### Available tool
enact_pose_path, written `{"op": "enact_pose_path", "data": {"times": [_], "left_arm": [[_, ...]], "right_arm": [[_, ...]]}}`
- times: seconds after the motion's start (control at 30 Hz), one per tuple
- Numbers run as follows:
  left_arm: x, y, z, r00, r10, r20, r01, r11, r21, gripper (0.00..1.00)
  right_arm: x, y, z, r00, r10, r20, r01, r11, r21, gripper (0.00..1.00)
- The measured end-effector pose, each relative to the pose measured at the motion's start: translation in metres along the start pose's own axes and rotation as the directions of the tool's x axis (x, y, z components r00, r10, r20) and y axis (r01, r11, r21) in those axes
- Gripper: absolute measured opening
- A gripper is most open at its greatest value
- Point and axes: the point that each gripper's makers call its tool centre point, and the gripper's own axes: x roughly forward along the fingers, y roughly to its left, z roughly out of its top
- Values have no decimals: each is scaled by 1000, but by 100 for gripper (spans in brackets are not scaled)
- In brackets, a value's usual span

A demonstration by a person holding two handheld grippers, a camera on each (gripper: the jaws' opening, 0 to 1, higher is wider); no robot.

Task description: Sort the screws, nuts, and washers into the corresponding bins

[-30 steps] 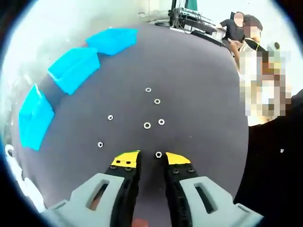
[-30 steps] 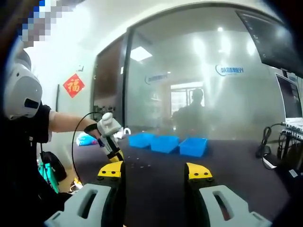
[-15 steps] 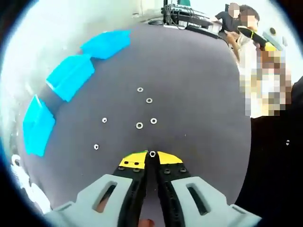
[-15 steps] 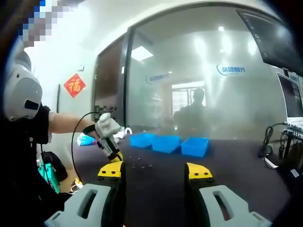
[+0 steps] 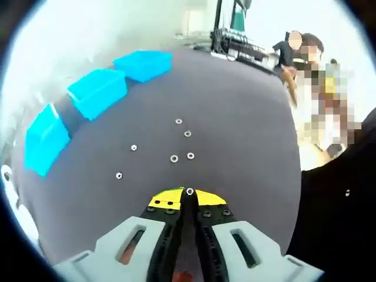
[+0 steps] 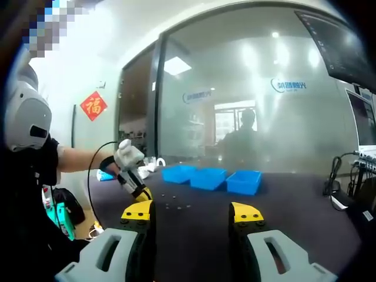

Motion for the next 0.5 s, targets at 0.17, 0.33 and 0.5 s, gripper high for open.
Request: {"op": "enact_pose_path", "data": {"times": [0.17, 0.33, 0.5], "left_arm": [[-13, -2, 7, 994, 8, 104, -2, 998, -57, 6], [-28, 4, 16, 972, 67, 224, -39, 991, -126, 6], [-44, 3, 31, 927, 129, 353, -61, 979, -196, 6]], "right_arm": [[2, 1, 1, 1000, 4, 2, -4, 1000, 3, 45], [4, 2, -1, 1000, 6, -1, -6, 1000, 6, 45], [5, 2, 1, 1000, 2, 5, -2, 1000, 5, 45]]}}
